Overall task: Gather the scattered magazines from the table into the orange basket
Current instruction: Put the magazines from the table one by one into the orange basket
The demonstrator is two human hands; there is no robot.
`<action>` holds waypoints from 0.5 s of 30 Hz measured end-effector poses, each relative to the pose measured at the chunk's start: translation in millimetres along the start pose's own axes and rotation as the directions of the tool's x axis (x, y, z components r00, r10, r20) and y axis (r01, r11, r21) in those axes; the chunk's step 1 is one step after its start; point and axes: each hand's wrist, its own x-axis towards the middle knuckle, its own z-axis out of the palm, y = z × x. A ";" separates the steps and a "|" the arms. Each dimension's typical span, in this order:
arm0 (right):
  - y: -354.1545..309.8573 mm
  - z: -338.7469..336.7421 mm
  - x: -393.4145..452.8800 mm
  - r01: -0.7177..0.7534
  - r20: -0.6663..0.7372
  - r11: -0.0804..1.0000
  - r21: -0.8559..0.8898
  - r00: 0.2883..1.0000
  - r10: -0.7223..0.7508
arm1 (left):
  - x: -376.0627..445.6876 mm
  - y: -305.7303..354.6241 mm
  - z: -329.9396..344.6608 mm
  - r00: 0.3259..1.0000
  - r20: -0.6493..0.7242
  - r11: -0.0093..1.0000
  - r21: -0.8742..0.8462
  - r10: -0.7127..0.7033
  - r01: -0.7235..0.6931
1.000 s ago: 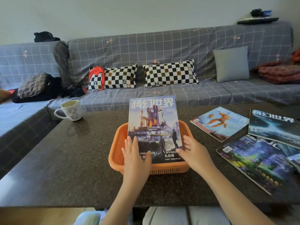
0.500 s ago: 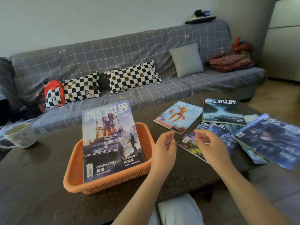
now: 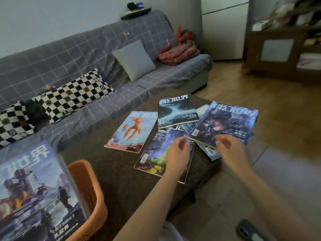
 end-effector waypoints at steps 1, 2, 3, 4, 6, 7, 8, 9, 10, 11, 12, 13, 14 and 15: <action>4.5 -3.2 3.9 -0.014 -0.014 1.000 -0.006 1.000 0.014 | 6.5 1.2 6.5 1.000 0.018 1.000 0.017 -0.010 0.009; 8.8 -6.6 7.2 -0.026 -0.031 1.000 -0.015 0.999 0.025 | 12.9 2.1 12.7 0.999 0.035 0.999 0.038 -0.023 0.021; 12.5 -9.7 9.6 -0.037 -0.057 0.999 -0.029 0.998 0.035 | 19.1 2.9 18.0 0.998 0.045 0.998 0.063 -0.035 0.033; 16.4 -12.9 11.8 -0.045 -0.091 0.997 -0.057 0.995 0.040 | 25.2 3.3 23.1 0.998 0.052 0.995 0.088 -0.044 0.039; 24.4 -18.4 15.1 -0.056 -0.147 0.987 -0.152 0.989 0.034 | 35.4 4.6 31.2 0.997 0.064 0.990 0.139 -0.046 0.037; 28.3 -20.7 16.4 -0.070 -0.160 0.980 -0.186 0.986 0.040 | 39.8 6.0 34.3 0.997 0.062 0.987 0.160 -0.044 0.033; 31.9 -22.6 17.4 -0.090 -0.166 0.974 -0.209 0.985 0.055 | 43.5 7.0 36.7 0.998 0.052 0.986 0.167 -0.038 0.029; 35.2 -24.0 18.4 -0.112 -0.167 0.967 -0.230 0.983 0.075 | 46.9 7.6 38.5 0.999 0.029 0.987 0.157 -0.032 0.027; 37.6 -25.0 18.8 -0.133 -0.165 0.960 -0.246 0.982 0.094 | 49.6 8.4 39.3 1.000 -0.001 0.990 0.135 -0.031 0.031; 39.2 -25.6 18.6 -0.152 -0.163 0.958 -0.245 0.980 0.114 | 52.1 9.6 39.5 0.999 -0.035 0.992 0.114 -0.042 0.045; 40.9 -26.0 18.3 -0.165 -0.160 0.961 -0.222 0.978 0.131 | 54.6 10.6 39.4 0.996 -0.062 0.993 0.099 -0.061 0.067; 41.4 -26.6 17.1 -0.175 -0.156 0.967 -0.185 0.977 0.147 | 56.5 11.5 38.7 0.994 -0.079 0.992 0.090 -0.081 0.088; 41.8 -27.5 15.8 -0.183 -0.159 0.972 -0.145 0.974 0.159 | 57.8 12.2 38.4 0.992 -0.083 0.991 0.080 -0.097 0.104; 41.9 -28.8 14.5 -0.188 -0.169 0.976 -0.109 0.971 0.168 | 57.7 13.5 37.9 0.990 -0.075 0.991 0.063 -0.118 0.122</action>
